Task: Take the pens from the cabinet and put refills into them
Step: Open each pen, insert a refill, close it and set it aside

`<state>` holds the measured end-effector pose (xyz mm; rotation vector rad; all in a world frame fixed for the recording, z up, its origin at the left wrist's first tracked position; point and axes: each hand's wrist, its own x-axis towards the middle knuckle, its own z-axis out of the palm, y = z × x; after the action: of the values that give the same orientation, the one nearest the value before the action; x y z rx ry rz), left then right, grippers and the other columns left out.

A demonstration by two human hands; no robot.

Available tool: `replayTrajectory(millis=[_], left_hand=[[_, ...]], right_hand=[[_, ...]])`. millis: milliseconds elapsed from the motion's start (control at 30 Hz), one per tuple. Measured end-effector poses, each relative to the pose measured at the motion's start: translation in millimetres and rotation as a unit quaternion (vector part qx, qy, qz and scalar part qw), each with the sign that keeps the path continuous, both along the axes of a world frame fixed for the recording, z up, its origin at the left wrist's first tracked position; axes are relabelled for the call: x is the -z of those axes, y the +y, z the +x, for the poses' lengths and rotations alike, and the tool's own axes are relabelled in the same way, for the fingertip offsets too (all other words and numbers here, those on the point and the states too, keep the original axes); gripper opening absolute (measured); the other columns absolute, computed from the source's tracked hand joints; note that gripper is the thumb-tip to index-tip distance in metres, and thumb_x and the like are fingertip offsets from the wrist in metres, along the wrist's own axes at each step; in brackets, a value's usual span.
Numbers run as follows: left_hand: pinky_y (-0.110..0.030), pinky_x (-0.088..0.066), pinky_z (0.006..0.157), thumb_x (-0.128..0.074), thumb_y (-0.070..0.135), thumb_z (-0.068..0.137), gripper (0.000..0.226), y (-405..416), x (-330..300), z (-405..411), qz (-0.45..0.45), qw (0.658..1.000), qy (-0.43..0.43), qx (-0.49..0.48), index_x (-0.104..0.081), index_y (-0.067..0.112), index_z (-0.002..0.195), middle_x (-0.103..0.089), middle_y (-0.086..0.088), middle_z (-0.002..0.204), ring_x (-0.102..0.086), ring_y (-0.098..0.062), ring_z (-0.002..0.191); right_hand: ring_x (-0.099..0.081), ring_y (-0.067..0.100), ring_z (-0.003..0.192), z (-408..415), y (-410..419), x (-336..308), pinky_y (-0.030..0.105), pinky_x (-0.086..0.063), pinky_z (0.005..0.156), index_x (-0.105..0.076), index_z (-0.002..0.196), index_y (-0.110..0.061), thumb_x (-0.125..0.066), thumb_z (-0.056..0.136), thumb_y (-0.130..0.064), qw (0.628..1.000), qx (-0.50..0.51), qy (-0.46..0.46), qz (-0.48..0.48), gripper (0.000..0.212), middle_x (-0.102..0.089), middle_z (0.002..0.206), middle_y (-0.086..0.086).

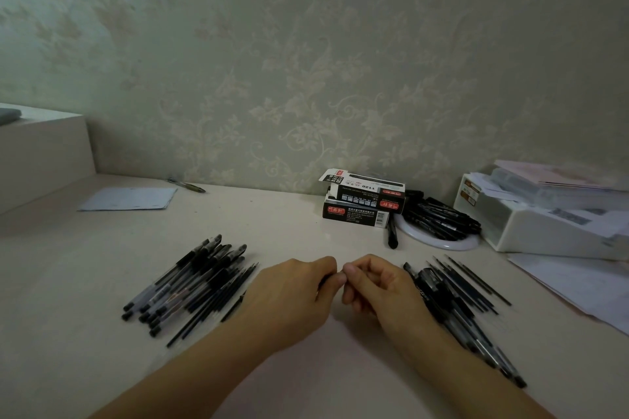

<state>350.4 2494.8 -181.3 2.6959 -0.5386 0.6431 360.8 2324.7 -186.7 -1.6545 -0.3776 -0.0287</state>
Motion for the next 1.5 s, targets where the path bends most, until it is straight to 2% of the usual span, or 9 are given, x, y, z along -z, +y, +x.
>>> replayTrajectory(millis=[167,367,500,633,833,967,1067,1267,1500], left_hand=[[-0.025,-0.019,0.043,-0.023,0.057,0.096,0.034,-3,0,1,0.014,1.0,-0.011,-0.004,-0.034,0.029,0.08,-0.043,0.005,0.055,-0.044,-0.013,0.053],[-0.027,-0.025,0.044,-0.018,0.077,0.082,0.061,12,-5,10,-0.002,0.996,-0.003,-0.085,-0.035,0.021,0.065,-0.043,0.002,0.052,-0.048,-0.014,0.053],[-0.025,-0.022,0.043,-0.008,0.075,0.082,0.055,5,-7,4,-0.024,0.996,-0.01,-0.081,-0.033,0.026,0.072,-0.042,0.005,0.051,-0.043,-0.011,0.049],[-0.025,-0.021,0.043,-0.029,0.047,0.098,0.022,-2,-1,0,-0.064,0.997,0.02,-0.028,-0.027,0.028,0.086,-0.044,0.007,0.06,-0.041,-0.009,0.049],[-0.029,-0.033,0.059,-0.035,0.032,0.101,0.013,3,-1,1,-0.029,0.998,0.053,0.003,-0.038,0.022,0.094,-0.05,0.008,0.085,-0.051,-0.017,0.073],[-0.037,-0.046,0.071,-0.04,0.031,0.1,0.013,1,1,1,-0.028,0.998,0.06,0.023,-0.046,0.019,0.099,-0.055,0.005,0.096,-0.054,-0.018,0.082],[-0.038,-0.047,0.074,-0.046,0.03,0.099,0.013,0,3,3,-0.053,0.995,0.064,0.057,-0.051,0.019,0.101,-0.056,0.004,0.097,-0.054,-0.017,0.083],[-0.019,-0.035,0.06,-0.059,0.027,0.093,0.014,1,6,8,-0.127,0.986,0.042,0.097,-0.047,0.02,0.089,-0.05,0.015,0.079,-0.047,-0.004,0.068],[-0.035,-0.045,0.067,-0.047,0.031,0.098,0.015,-2,5,12,-0.111,0.988,0.067,0.088,-0.056,0.021,0.091,-0.056,0.009,0.074,-0.051,-0.01,0.07]], right_hand=[[-0.054,0.008,0.052,-1,1,2,0.016,-0.043,0.051,-0.067,0.084,-0.007,-0.059,0.096,-0.019,1.0,0.01,-0.007,0.012,0.018,-0.066,0.062,0.002],[-0.059,0.008,0.057,6,-9,1,0.014,-0.047,0.055,-0.064,0.086,-0.009,-0.062,0.094,-0.021,0.993,0.1,-0.054,0.025,0.015,-0.07,0.069,0.005],[-0.066,0.003,0.074,8,-10,8,0.015,-0.052,0.069,-0.061,0.09,-0.026,-0.064,0.093,-0.023,0.968,0.139,-0.144,-0.149,0.006,-0.07,0.078,-0.006],[-0.058,0.004,0.084,10,-6,15,0.023,-0.051,0.075,-0.056,0.092,-0.022,-0.059,0.094,-0.011,0.922,0.124,-0.201,-0.307,0.012,-0.062,0.087,-0.012],[-0.052,0.008,0.089,13,-5,19,0.032,-0.049,0.079,-0.055,0.092,-0.022,-0.054,0.09,-0.005,0.892,0.124,-0.219,-0.376,0.017,-0.057,0.093,-0.011],[-0.05,0.004,0.098,10,-3,15,0.019,-0.043,0.083,-0.059,0.108,-0.024,-0.047,0.1,-0.02,0.903,0.134,-0.247,-0.323,0.015,-0.056,0.105,-0.015],[-0.05,0.003,0.089,8,-2,11,0.02,-0.042,0.075,-0.063,0.099,-0.026,-0.044,0.101,-0.037,0.907,0.104,-0.245,-0.328,0.022,-0.061,0.093,-0.016],[-0.062,0.007,0.073,10,-7,6,0.018,-0.048,0.067,-0.068,0.082,-0.027,-0.058,0.096,-0.034,0.969,0.047,-0.122,-0.21,0.019,-0.069,0.077,-0.008],[-0.069,0.016,0.074,13,-14,9,0.026,-0.056,0.075,-0.076,0.083,-0.022,-0.068,0.091,-0.024,0.988,0.029,-0.097,-0.119,0.011,-0.073,0.075,0.0]])
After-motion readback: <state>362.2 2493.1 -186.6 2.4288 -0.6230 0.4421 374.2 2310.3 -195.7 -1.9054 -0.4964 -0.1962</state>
